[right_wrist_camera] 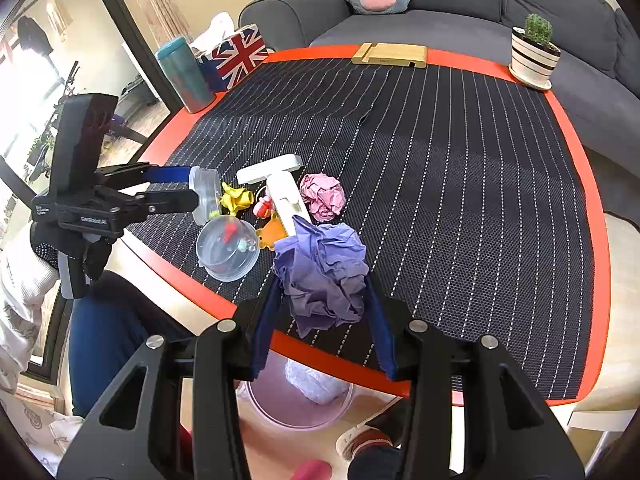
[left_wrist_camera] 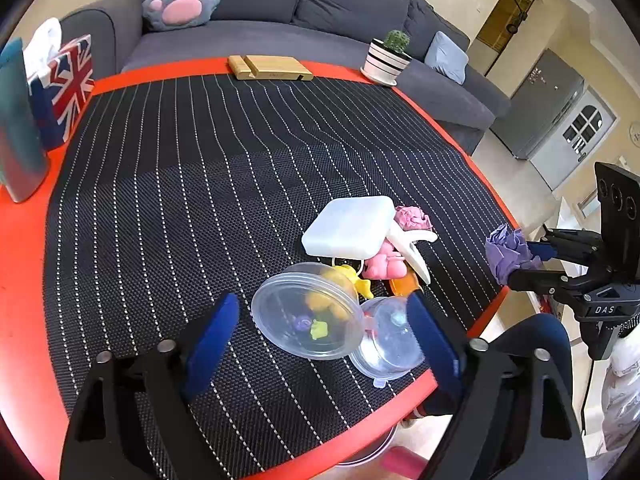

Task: Collect trash
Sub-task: 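Carry the purple paper to the bin with the right gripper while the left gripper grasps the clear plastic cup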

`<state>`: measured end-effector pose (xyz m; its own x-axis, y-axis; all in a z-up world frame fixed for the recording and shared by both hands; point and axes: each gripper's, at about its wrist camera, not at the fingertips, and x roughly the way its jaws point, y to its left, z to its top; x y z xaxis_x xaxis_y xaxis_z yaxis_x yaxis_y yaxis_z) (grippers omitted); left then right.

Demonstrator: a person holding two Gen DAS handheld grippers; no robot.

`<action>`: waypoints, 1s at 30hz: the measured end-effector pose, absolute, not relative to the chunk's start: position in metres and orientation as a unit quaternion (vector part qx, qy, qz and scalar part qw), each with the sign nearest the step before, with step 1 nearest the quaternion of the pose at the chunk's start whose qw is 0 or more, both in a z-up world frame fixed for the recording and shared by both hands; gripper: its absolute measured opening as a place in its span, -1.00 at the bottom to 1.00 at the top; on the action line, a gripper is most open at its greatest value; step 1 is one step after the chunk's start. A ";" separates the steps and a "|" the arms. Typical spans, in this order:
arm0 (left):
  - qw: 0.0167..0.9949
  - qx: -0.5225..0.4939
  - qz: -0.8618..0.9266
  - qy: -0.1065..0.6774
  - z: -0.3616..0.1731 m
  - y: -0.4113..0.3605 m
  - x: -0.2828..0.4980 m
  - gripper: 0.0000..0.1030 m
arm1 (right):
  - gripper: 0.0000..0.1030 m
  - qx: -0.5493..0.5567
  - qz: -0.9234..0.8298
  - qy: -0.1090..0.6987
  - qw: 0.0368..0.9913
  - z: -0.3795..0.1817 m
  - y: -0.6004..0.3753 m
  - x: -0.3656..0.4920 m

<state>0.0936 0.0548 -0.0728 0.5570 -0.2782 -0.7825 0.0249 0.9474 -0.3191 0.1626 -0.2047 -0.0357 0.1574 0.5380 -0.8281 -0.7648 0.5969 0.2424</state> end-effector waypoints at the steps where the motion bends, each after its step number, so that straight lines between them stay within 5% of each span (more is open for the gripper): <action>1: 0.871 -0.139 -0.088 0.462 -0.074 0.055 0.094 0.53 | -0.18 -0.117 0.433 0.484 0.751 -0.036 -0.205 0.163; 6: 0.869 -0.144 -0.086 0.465 -0.079 0.057 0.097 0.51 | -0.18 -0.118 0.434 0.484 0.750 -0.038 -0.204 0.162; 10: 0.865 -0.151 -0.090 0.470 -0.083 0.059 0.098 0.26 | -0.18 -0.119 0.435 0.485 0.750 -0.039 -0.203 0.163; 30: 0.887 -0.133 -0.062 0.437 -0.052 0.054 0.073 0.24 | -0.18 -0.116 0.439 0.470 0.757 -0.029 -0.202 0.153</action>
<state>0.0734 0.0542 -0.0516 0.6098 -0.2268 -0.7594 -0.0050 0.9571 -0.2899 0.1535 -0.2021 -0.0288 0.1734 0.5559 -0.8130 -0.7738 0.5875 0.2366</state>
